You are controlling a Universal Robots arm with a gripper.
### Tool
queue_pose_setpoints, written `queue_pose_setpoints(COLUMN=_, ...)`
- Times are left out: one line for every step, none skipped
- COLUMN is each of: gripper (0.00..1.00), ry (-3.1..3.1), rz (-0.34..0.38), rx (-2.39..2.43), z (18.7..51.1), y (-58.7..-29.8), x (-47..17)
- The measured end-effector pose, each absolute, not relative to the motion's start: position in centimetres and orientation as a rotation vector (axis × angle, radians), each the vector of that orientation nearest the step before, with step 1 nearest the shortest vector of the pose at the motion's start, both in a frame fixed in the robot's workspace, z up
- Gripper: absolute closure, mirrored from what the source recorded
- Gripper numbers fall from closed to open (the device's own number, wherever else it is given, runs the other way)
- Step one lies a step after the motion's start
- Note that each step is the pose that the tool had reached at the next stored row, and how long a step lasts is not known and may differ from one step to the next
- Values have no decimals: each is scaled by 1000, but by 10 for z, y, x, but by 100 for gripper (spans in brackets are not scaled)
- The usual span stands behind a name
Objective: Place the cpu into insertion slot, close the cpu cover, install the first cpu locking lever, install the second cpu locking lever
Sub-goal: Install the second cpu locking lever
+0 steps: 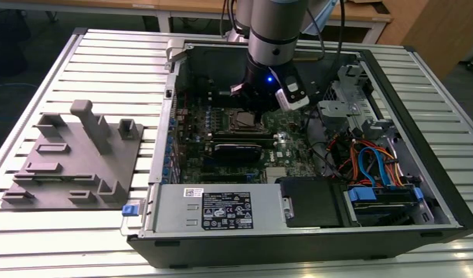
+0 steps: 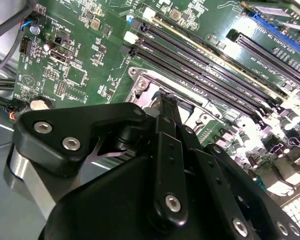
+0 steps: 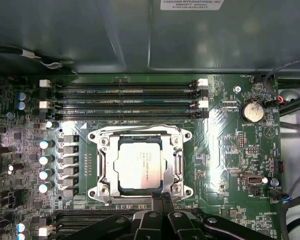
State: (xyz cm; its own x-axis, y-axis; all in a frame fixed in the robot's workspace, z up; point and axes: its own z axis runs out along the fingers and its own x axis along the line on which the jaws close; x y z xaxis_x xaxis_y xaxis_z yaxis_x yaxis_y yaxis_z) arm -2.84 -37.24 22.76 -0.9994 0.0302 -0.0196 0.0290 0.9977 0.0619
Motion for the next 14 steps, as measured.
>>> queue_pose_setpoints(gripper=90, ry=3119, rz=96, rx=46, z=228, y=-372, x=-28)
queue_pose_setpoints(gripper=90, ry=3119, rz=96, rx=46, z=228, y=-372, x=-28)
queue_pose_setpoints(gripper=90, ry=3119, rz=96, rx=46, z=228, y=-372, x=-28)
queue_pose_setpoints(gripper=90, ry=3119, rz=96, rx=46, z=228, y=-372, x=-28)
queue_pose_setpoints(gripper=90, ry=3119, rz=96, rx=46, z=228, y=-372, x=-28)
queue_pose_setpoints(gripper=90, ry=3119, rz=96, rx=46, z=228, y=-372, x=-28)
queue_pose_setpoints(gripper=90, ry=3119, rz=96, rx=46, z=228, y=-373, x=-28)
queue_pose_setpoints(gripper=90, ry=3119, rz=96, rx=46, z=228, y=-373, x=-28)
queue_pose_setpoints(gripper=90, ry=3119, rz=96, rx=46, z=228, y=-373, x=-28)
queue_pose_setpoints(gripper=90, ry=3119, rz=96, rx=46, z=228, y=-374, x=-28)
queue_pose_setpoints(gripper=90, ry=3119, rz=96, rx=46, z=228, y=-375, x=-28)
queue_pose_setpoints(gripper=90, ry=3119, rz=96, rx=46, z=228, y=-375, x=-28)
queue_pose_setpoints(gripper=90, ry=3119, rz=96, rx=46, z=228, y=-377, x=-28)
queue_pose_setpoints(gripper=90, ry=3119, rz=96, rx=46, z=228, y=-378, x=-28)
